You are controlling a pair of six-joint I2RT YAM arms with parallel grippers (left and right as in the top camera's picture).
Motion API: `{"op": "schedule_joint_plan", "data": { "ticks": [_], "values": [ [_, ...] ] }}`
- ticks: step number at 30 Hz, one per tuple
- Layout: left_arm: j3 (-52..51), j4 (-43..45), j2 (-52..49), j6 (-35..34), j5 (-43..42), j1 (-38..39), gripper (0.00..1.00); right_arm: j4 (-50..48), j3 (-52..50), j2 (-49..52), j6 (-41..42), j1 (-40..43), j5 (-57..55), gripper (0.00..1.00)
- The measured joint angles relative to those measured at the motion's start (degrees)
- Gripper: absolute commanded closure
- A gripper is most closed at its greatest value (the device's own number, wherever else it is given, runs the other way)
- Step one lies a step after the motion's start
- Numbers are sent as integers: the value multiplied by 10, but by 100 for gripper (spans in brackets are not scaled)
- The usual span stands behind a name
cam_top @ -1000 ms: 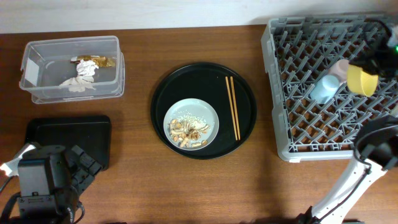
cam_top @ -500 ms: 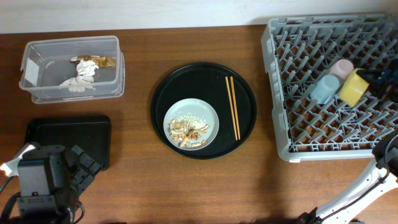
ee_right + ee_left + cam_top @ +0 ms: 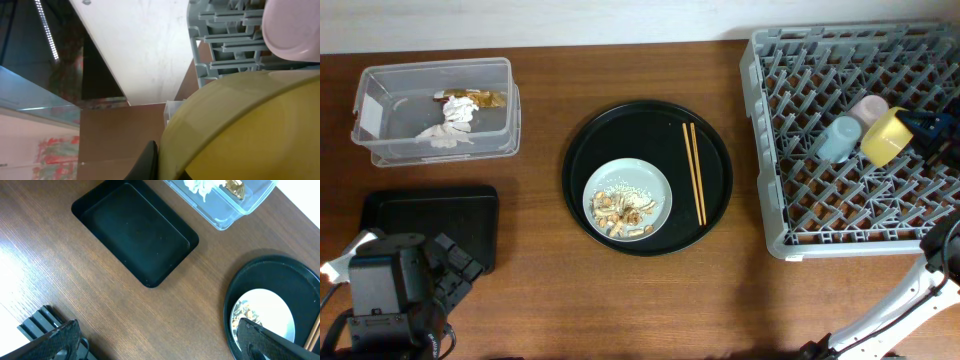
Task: Sort waste into correct bins and load items into the dishwasher rack
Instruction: 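Lower the yellow bowl into the rack and open the right gripper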
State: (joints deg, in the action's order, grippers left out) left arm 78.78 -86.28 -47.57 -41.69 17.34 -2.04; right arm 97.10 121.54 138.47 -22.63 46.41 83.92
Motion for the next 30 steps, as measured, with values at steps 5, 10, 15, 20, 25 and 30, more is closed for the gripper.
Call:
{"op": "schedule_joint_plan", "data": {
  "ticks": [5, 10, 15, 20, 25, 30],
  "values": [
    [0, 0, 0, 0, 0, 0, 1, 0, 1, 0, 6, 12, -32, 74],
    [0, 0, 0, 0, 0, 0, 1, 0, 59, 0, 69, 42, -124, 69],
    [0, 0, 0, 0, 0, 0, 1, 0, 172, -16, 199, 53, -285, 69],
    [0, 0, 0, 0, 0, 0, 1, -2, 209, -87, 297, 46, -409, 68],
    [0, 0, 0, 0, 0, 0, 1, -1, 215, -137, 325, 28, -441, 70],
    [0, 0, 0, 0, 0, 0, 1, -1, 215, -139, 302, -57, -449, 72]
  ]
}}
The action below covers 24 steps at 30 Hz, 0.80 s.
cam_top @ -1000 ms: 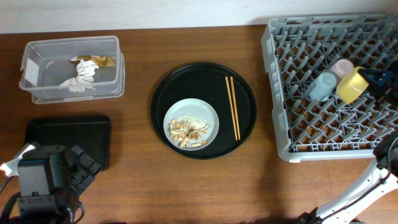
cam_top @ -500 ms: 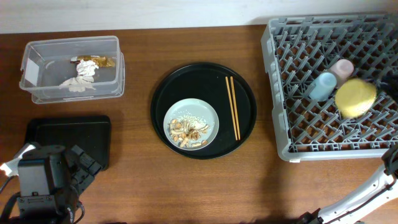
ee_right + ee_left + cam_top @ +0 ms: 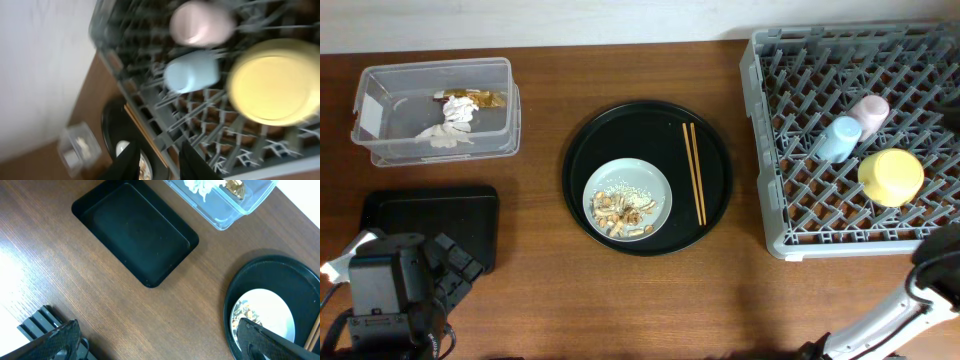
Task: Sort waste into correct bins and load items into the dishwasher rack
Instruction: 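Lower the yellow bowl into the rack and open the right gripper, then reach the right gripper to the wooden chopsticks on the round tray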
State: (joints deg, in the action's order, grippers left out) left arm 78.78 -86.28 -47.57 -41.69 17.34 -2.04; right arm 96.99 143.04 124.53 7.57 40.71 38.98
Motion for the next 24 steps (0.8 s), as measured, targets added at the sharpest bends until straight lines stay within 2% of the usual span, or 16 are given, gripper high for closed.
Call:
{"op": "schedule_joint_plan", "data": {
  "ticks": [3, 4, 5, 6, 8, 9, 10, 12, 13, 19, 24],
  "values": [
    [0, 0, 0, 0, 0, 0, 1, 0, 0, -4, -18, -91, -10, 71],
    [0, 0, 0, 0, 0, 0, 1, 0, 0, -6, -22, -127, -19, 68],
    [0, 0, 0, 0, 0, 0, 1, 0, 0, -11, -25, -174, -34, 61],
    [0, 0, 0, 0, 0, 0, 1, 0, 0, -15, -28, -215, -54, 50],
    [0, 0, 0, 0, 0, 0, 1, -1, 0, -21, -35, -299, -105, 2],
    [0, 0, 0, 0, 0, 0, 1, -3, 0, -21, -34, -351, -147, 0],
    [0, 0, 0, 0, 0, 0, 1, -11, -2, -21, -35, -405, -196, 5],
    [0, 0, 0, 0, 0, 0, 1, -21, -11, -21, -35, -459, -250, 9],
    [0, 0, 0, 0, 0, 0, 1, -38, -22, -21, -31, -492, -289, 15],
    [0, 0, 0, 0, 0, 0, 1, -167, -117, 21, 8, -589, -386, 60],
    [0, 0, 0, 0, 0, 0, 1, -281, -241, 66, 33, -624, -407, 68]
  ]
}}
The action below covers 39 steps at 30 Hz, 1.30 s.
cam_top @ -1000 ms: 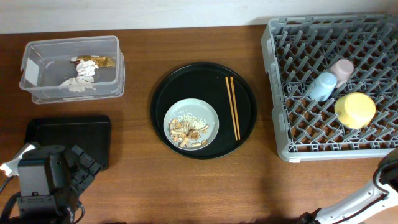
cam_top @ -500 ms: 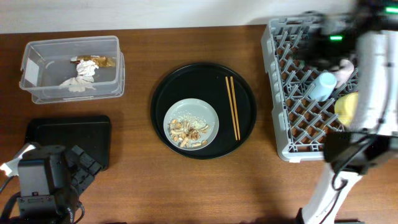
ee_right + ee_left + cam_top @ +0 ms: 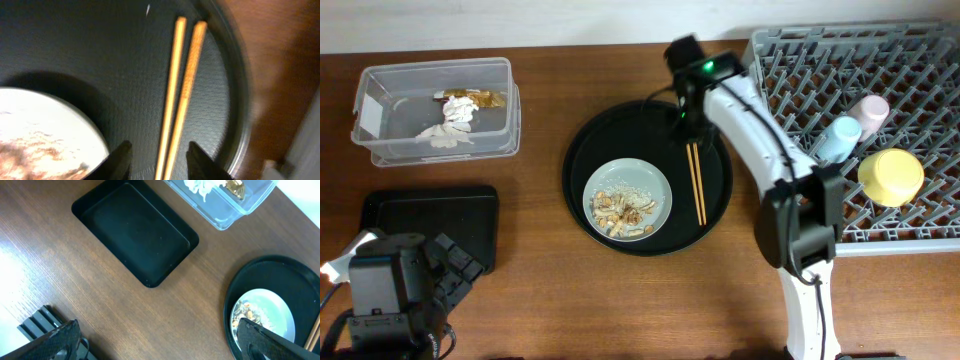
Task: Sort waste into correct bins and load items into the dishwasher rack
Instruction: 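Reach the right gripper to the wooden chopsticks on the round tray, then grasp one chopstick with the right gripper and place it in the rack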
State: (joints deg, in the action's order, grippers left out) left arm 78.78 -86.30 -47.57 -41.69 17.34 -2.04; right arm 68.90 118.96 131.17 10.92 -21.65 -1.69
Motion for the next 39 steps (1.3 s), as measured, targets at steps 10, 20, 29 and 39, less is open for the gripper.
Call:
{"op": "schedule_joint_plan", "data": {
  "ticks": [10, 20, 29, 39],
  "values": [
    [0, 0, 0, 0, 0, 0, 1, -105, -90, 4, 25, -10, -9, 68],
    [0, 0, 0, 0, 0, 0, 1, -121, -99, 18, 49, -10, -27, 67],
    [0, 0, 0, 0, 0, 0, 1, -129, -99, 35, 55, -10, -36, 67],
    [0, 0, 0, 0, 0, 0, 1, -127, -99, 37, 56, -11, -33, 96]
  ]
}}
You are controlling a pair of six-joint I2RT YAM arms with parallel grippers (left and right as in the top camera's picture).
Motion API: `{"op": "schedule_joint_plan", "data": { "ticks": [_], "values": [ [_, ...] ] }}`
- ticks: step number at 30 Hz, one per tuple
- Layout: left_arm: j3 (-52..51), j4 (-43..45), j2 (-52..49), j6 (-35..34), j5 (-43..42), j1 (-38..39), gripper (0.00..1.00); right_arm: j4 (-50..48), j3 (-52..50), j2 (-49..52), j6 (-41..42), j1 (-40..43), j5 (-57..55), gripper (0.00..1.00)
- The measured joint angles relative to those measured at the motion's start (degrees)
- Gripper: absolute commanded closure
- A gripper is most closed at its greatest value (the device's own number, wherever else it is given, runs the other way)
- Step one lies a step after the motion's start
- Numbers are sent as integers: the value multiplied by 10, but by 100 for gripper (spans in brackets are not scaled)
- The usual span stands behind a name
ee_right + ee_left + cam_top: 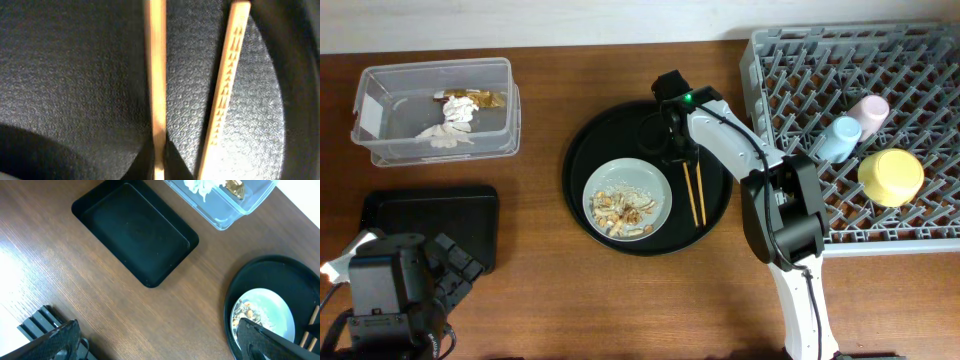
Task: Sort waste into correct bins and load items into the dishwasher rack
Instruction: 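Grasp one chopstick with the right gripper and place it in the rack, then return the right gripper to grasp the second chopstick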
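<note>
Two wooden chopsticks (692, 192) lie on the round black tray (590, 150), beside a pale plate of food scraps (627, 200). My right gripper (678, 152) is low over their far ends. The right wrist view shows the gripper (159, 152) shut on the left chopstick (157, 75), while the other chopstick (226, 85) lies free beside it. The grey dishwasher rack (770, 90) holds a pink cup (869, 110), a blue cup (836, 138) and a yellow bowl (890, 176). My left gripper (155, 340) hangs open over bare table at the front left.
A clear bin (435, 108) with paper and wrapper waste stands at the back left. An empty black bin (430, 225) sits in front of it, near the left arm (390, 290). The rack fills the right side.
My right gripper was open over the far ends of the chopsticks. Now it sits lower on the tray and is shut on the left chopstick. The left arm has not moved.
My right gripper first held the yellow bowl over the rack. Then the bowl rested in the rack and the gripper was clear of it. Later the gripper stood open above the chopsticks on the tray, and now it grips one of them.
</note>
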State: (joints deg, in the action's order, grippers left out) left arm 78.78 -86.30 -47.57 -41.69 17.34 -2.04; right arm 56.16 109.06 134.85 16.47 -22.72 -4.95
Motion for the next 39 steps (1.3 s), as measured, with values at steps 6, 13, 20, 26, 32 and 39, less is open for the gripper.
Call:
{"op": "schedule_joint_plan", "data": {
  "ticks": [6, 13, 20, 26, 32, 39],
  "values": [
    [0, 0, 0, 0, 0, 0, 1, 60, 26, 0, 0, 3, 7, 96],
    [0, 0, 0, 0, 0, 0, 1, 231, 295, -1, -55, 71, 11, 96],
    [0, 0, 0, 0, 0, 0, 1, 281, 414, -40, -180, 202, 10, 96],
    [0, 0, 0, 0, 0, 0, 1, 239, 348, -40, -204, 273, 62, 94],
    [0, 0, 0, 0, 0, 0, 1, 204, 274, -34, -215, 282, 100, 89],
    [0, 0, 0, 0, 0, 0, 1, 201, 261, -33, -219, 282, 139, 58]
  ]
}}
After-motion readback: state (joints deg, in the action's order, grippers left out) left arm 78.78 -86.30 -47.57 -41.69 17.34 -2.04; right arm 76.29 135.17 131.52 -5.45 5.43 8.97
